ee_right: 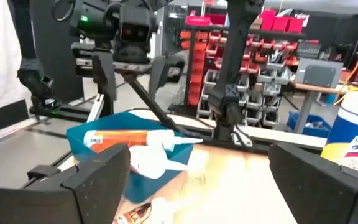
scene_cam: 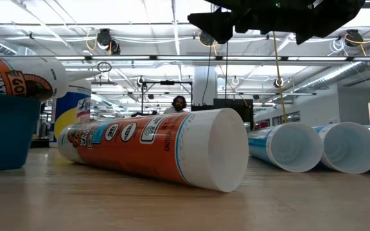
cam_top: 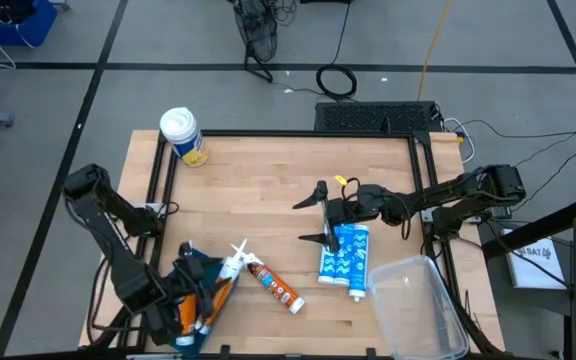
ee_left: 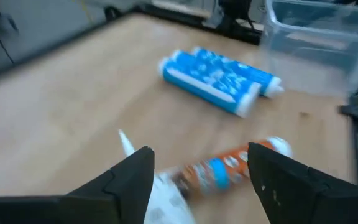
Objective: Pick & place silicon tubes, Sealant and Lysol wipes
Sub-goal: Put the top orange sealant into the blue bin
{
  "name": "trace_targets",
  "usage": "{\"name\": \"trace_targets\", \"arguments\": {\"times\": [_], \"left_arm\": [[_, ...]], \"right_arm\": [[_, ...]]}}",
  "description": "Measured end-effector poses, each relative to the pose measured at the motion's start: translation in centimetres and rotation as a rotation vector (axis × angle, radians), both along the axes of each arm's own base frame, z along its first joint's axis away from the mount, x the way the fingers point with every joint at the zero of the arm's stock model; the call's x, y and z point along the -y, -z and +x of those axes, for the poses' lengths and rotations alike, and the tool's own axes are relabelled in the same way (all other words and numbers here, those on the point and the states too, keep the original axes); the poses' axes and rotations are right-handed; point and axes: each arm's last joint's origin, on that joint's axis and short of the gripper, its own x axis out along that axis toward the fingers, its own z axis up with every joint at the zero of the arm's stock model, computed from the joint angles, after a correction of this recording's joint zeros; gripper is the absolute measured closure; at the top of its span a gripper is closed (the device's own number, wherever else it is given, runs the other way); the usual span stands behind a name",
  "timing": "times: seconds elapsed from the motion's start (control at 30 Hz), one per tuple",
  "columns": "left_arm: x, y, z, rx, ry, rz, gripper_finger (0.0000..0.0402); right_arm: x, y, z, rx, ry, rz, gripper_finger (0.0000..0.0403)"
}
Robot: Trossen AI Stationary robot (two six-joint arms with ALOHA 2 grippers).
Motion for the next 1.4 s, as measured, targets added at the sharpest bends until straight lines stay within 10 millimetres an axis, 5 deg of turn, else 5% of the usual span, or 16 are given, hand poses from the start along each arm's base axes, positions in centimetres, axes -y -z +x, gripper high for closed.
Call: {"name": "trace_targets", "arguments": {"times": [0.23,0.4,0.8,1.4], "left_arm": [[-1.9,0.3,2.5,-0.086,-0.02,0.142,0.0134],[-3.8,0.6,4.3,-0.221,-0.027,0.081,0.0157],[-5.6,2.3,6.5,-0.453,0.03,0.001,0.039],[-5.0,2.6,6.2,-0.586,0.121,-0.224,0.0398]], "right_arm": [[0.0,0.4,-0.2,-0.012,0.005,0.016,0.0044],[0.0,0.3,-0.3,0.01,0.006,0.028,0.0044],[0.3,0.3,-0.3,0.012,0.106,0.036,0.0044],[0.3,0.3,-0.3,0.013,0.105,0.03,0.0044]]}}
